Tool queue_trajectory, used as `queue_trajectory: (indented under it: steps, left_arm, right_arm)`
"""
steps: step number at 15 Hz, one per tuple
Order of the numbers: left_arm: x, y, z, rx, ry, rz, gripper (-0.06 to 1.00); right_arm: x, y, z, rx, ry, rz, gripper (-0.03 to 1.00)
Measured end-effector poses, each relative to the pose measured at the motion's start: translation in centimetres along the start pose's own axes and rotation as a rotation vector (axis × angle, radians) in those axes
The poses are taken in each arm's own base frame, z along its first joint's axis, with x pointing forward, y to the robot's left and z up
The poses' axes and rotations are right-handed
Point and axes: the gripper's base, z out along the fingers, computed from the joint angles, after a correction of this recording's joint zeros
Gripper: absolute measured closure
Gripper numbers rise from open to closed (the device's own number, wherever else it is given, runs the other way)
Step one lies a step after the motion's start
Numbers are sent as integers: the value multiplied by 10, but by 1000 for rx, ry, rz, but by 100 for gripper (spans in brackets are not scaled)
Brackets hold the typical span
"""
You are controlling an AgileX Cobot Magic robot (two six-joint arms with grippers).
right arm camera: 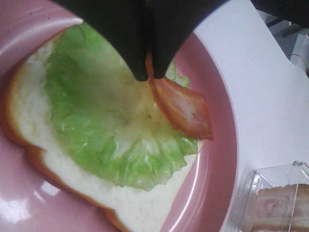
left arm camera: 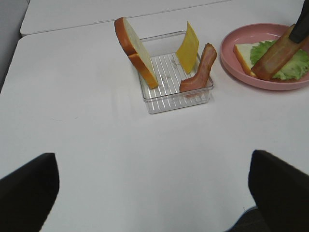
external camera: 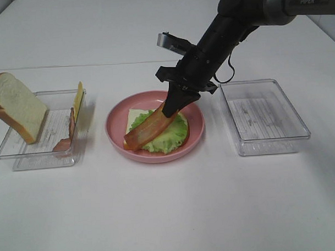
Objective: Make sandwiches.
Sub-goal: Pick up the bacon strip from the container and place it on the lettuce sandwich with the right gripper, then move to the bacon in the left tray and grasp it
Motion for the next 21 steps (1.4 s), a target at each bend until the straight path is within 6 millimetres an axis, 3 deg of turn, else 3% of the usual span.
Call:
queue_trajectory:
  steps: [2,3,6,7,10,13,18,20,21]
  left_arm:
    - [0,0,0,0,0,0,-5]
    - [0,0,0,0,0,0,-5]
    - [0,0,0,0,0,0,-5]
    - [0,0,0,0,0,0,-5]
    - [0,0,0,0,0,0,-5]
    - [0,0,0,0,0,0,-5]
    - [0,0,0,0,0,0,-5]
    - [0,0,0,0,0,0,-5]
    - [0,0,0,0,0,0,-5]
  right_arm:
    - [0,0,0,1,-2,0,88]
    - [0,0,0,2,-5,0,69]
    - [0,0,0,2,-5,2,37]
    - [0,0,0,0,1,6,32]
    - [2,0,-5,38,10,2,27]
    - [6,12,-41,192,-17,-10,27]
    - [27,37,-121,519,-97,41,22]
    - [40,49,-158,665,-174,71,16]
    - [56,69,-195,745,-289,126,14]
